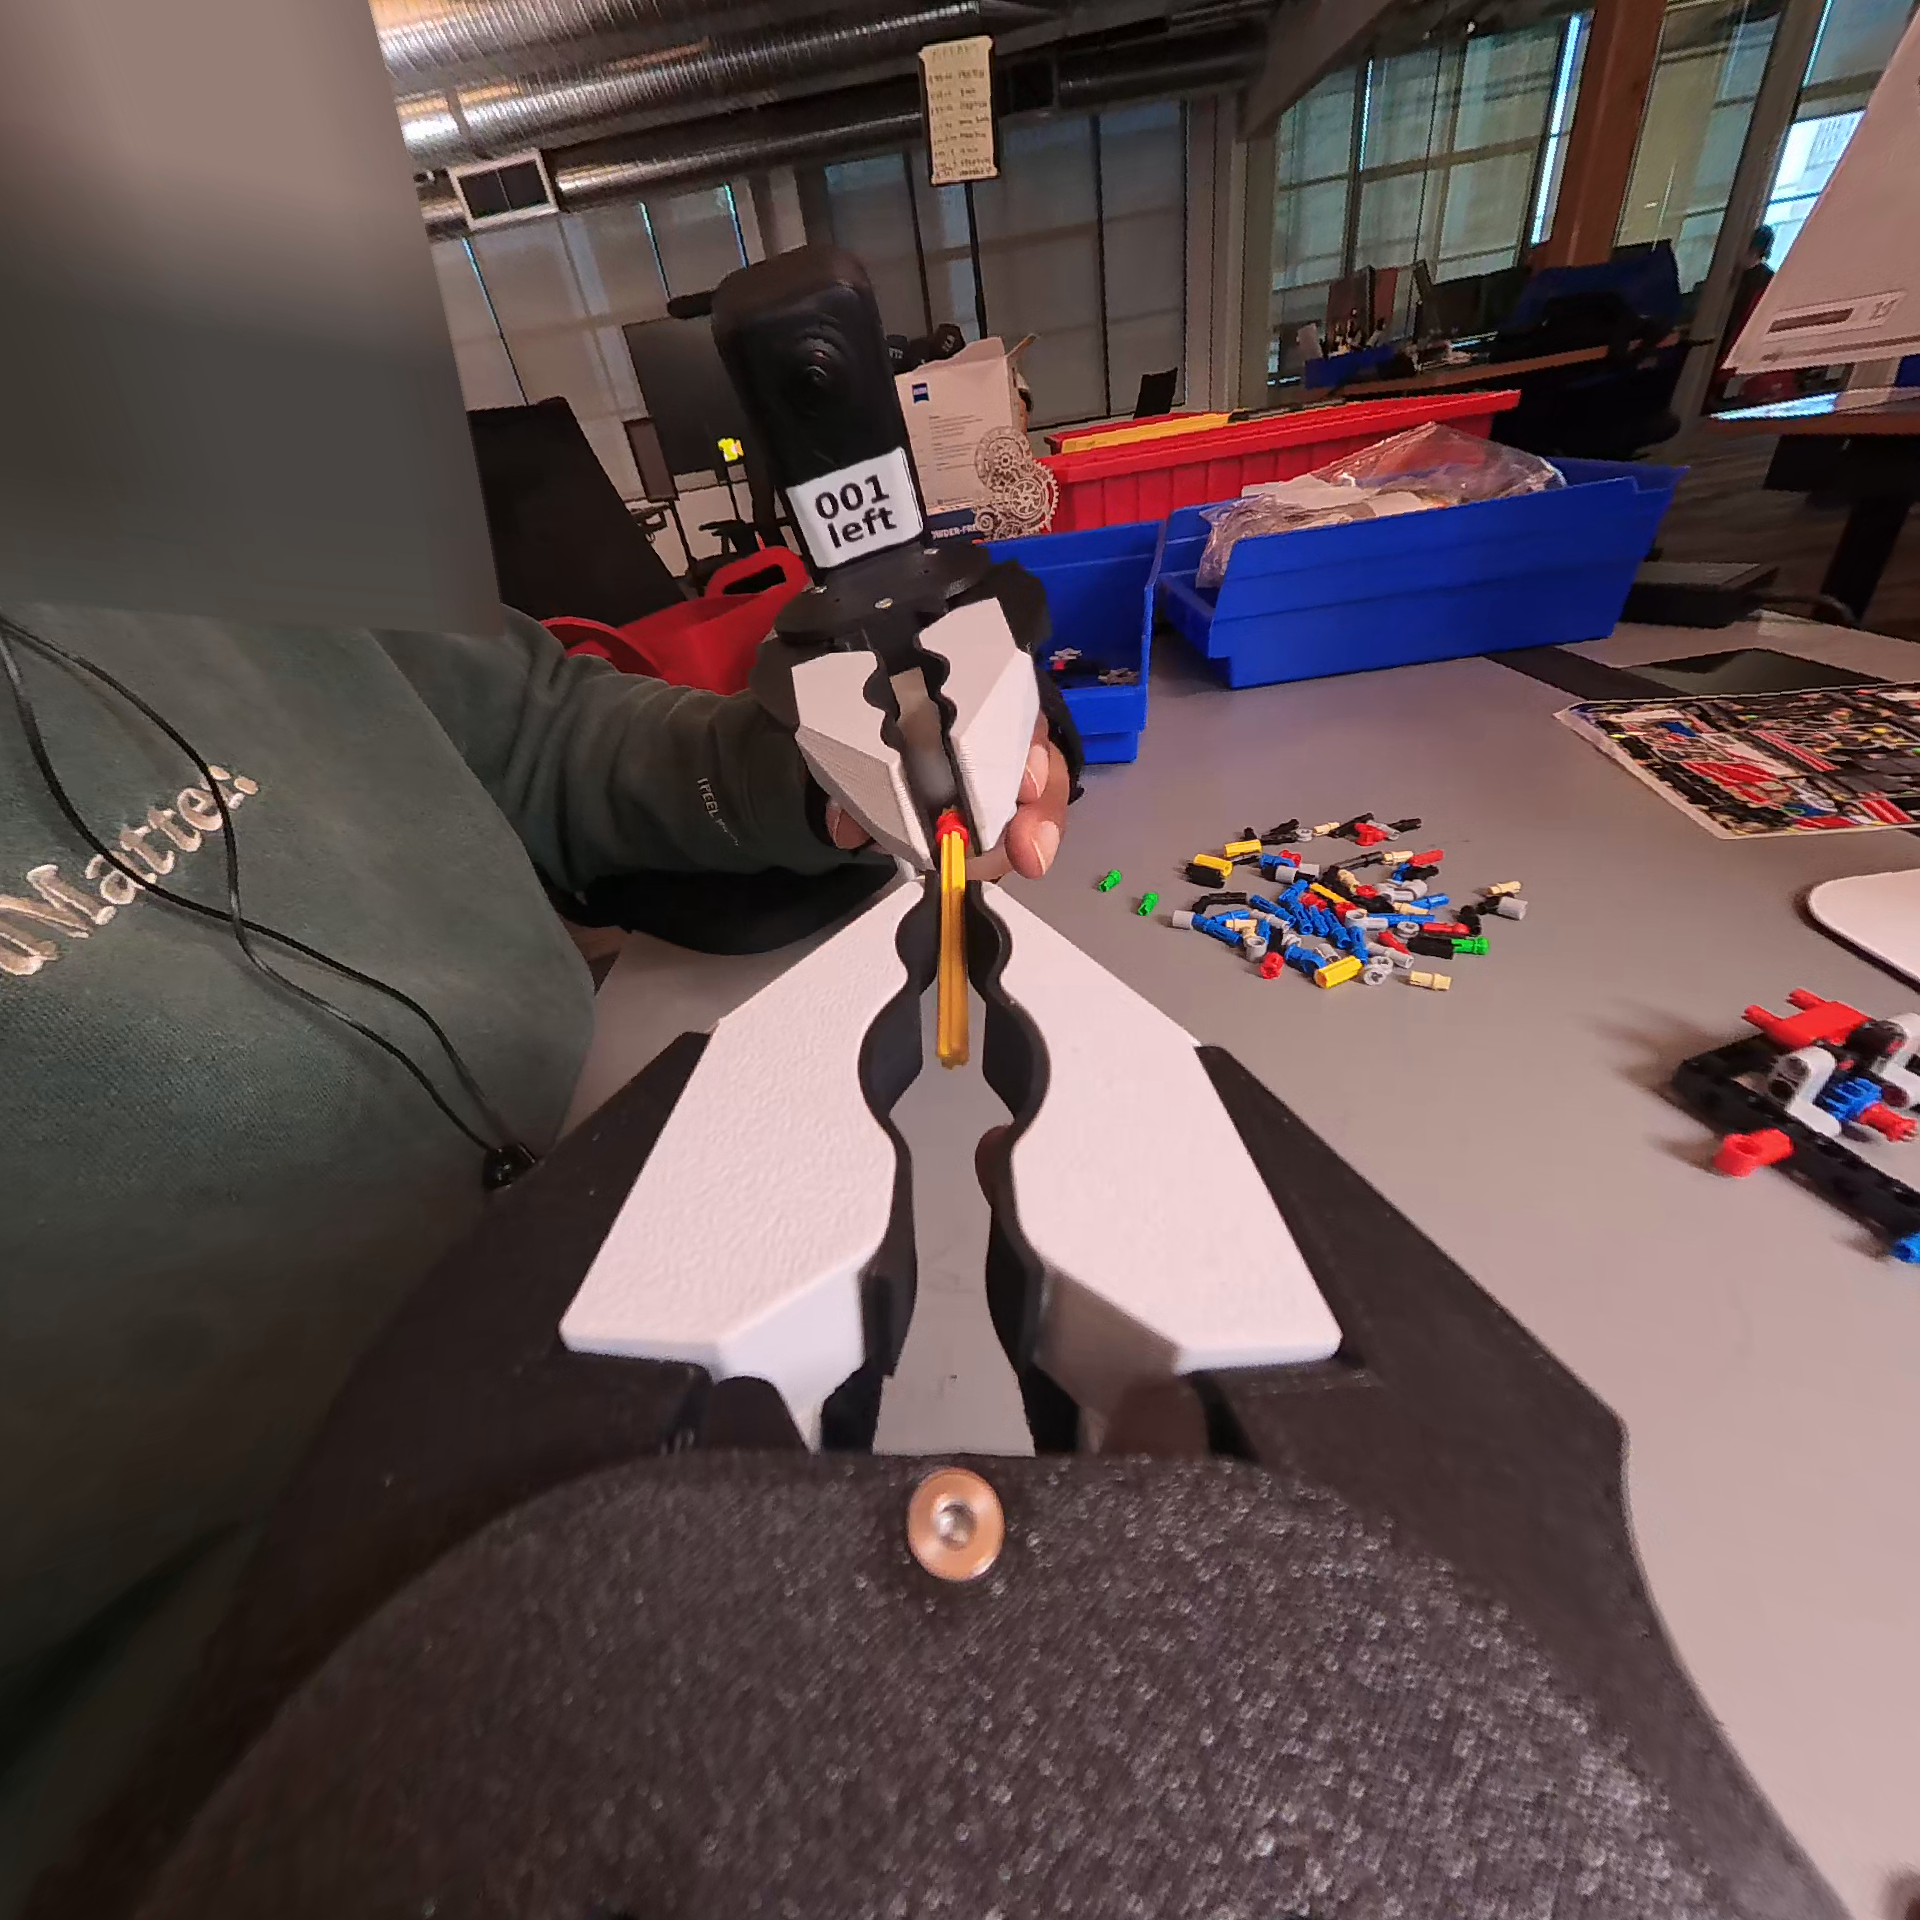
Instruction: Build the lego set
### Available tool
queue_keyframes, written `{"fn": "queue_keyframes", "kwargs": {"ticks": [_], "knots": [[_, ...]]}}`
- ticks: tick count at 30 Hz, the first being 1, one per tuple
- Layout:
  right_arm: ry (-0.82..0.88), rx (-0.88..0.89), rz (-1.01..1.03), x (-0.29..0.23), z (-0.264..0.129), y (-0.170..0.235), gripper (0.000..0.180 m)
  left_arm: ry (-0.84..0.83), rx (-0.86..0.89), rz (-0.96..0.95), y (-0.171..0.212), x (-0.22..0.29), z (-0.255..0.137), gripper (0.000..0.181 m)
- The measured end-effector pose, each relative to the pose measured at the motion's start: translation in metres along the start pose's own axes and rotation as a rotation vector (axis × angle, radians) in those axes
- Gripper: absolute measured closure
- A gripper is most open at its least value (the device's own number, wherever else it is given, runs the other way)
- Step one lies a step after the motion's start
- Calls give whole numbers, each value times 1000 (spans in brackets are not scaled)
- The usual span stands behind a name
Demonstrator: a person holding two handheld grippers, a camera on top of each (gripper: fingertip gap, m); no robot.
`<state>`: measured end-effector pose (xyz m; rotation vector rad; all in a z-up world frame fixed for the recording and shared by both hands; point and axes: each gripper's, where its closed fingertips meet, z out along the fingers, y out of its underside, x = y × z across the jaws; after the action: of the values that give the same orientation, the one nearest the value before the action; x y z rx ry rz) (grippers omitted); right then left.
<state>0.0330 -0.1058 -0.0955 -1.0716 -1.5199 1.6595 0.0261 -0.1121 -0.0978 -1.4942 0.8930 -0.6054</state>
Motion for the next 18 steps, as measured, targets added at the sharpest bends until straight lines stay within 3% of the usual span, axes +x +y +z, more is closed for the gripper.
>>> {"fn": "queue_keyframes", "kwargs": {"ticks": [18], "knots": [[-48, 37, -17, -7, 1, -5, 177, 22, -18, 74, -8, 5, -4, 176]]}}
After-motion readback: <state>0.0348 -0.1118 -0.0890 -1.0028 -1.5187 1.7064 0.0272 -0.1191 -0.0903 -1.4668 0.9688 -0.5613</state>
